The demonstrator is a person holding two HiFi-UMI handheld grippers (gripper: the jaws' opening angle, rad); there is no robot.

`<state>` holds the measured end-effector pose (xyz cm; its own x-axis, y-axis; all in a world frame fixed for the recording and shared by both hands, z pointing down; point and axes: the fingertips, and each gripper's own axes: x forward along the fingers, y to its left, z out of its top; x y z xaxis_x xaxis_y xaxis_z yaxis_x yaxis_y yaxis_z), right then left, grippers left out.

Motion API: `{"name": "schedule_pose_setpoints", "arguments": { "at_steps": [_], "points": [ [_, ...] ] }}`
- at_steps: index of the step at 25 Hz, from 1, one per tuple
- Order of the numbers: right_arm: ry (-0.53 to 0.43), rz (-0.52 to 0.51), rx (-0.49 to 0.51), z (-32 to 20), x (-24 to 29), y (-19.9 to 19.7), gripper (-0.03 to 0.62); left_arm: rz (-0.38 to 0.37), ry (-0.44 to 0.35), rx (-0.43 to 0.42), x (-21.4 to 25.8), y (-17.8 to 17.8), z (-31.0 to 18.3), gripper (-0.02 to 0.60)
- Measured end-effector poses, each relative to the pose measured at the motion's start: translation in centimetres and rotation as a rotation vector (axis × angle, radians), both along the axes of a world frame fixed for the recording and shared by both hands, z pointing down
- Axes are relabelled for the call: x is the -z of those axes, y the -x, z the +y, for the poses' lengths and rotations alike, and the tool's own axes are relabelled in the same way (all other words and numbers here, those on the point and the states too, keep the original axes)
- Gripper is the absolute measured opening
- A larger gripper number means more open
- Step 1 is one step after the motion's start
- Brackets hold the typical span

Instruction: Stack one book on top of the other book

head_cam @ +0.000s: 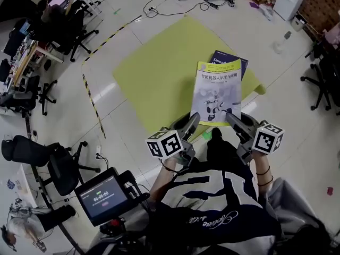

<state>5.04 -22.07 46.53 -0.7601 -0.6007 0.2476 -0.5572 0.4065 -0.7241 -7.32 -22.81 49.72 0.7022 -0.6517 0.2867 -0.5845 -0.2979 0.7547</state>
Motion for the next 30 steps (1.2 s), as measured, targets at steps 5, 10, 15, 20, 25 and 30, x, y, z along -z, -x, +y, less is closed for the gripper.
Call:
{"name": "schedule_pose_setpoints", "arguments": {
  "at_steps": [5,10,15,20,25,30],
  "points": [
    [0.025,0.026,0.085,-7.4,-1.7,-3.7,0.110,-0.022,0.040,0.057,-1.8,-3.7,-6.4,0.118],
    [0.072,0.038,0.149,-10.9,-4.5,-4.9,0.113,-0.037,0.108,0.117,-4.6,-5.1,-8.7,0.118],
    [0.127,0.053,0.201,-12.0,-7.1,-5.4,0.114,-0.114,0.156,0.128,-6.8,-5.7,-9.3,0.118],
    [0.203,0.097,0.211,-12.3,-11.3,-6.7,0.109,-0.183,0.217,0.109,-10.3,-6.8,-9.0,0.118],
    [0.258,0.148,0.201,-12.3,-13.5,-7.3,0.109,-0.204,0.259,0.110,-11.7,-7.1,-8.8,0.120],
    [0.263,0.159,0.159,-12.3,-14.6,-7.5,0.126,-0.186,0.269,0.121,-12.2,-6.9,-8.8,0.121]
  ]
}}
